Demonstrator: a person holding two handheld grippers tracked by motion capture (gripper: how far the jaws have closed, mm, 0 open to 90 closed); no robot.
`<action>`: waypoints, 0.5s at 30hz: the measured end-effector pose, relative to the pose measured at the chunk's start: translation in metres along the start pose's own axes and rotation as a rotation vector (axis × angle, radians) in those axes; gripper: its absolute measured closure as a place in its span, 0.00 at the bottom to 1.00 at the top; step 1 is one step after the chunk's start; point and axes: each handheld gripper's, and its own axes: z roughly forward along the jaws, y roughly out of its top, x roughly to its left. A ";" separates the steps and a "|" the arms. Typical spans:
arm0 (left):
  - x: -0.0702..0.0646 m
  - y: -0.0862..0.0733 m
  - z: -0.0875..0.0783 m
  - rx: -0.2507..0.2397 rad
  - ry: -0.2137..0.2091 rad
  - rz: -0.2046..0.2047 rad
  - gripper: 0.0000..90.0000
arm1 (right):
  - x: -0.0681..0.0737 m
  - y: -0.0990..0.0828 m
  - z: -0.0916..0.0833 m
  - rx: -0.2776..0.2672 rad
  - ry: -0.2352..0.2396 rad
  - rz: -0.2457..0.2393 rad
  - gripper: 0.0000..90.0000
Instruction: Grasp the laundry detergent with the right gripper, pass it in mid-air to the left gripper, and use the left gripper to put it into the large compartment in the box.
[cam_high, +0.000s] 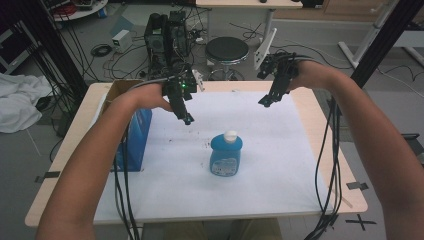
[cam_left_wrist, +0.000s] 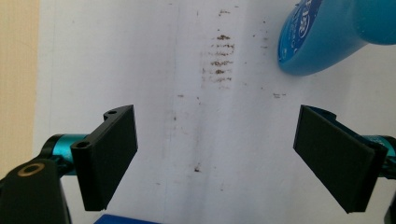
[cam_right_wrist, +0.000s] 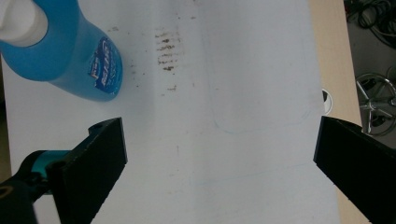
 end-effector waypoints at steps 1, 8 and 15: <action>-0.002 0.000 0.002 -0.022 -0.005 -0.024 0.15 | 0.001 -0.001 0.000 0.000 0.000 0.005 0.02; -0.005 0.001 0.001 -0.023 -0.006 0.001 0.15 | 0.010 -0.006 -0.002 -0.037 0.018 0.001 0.02; -0.008 0.002 0.002 -0.022 -0.015 0.022 0.15 | 0.021 -0.020 0.009 -0.055 0.047 0.013 0.02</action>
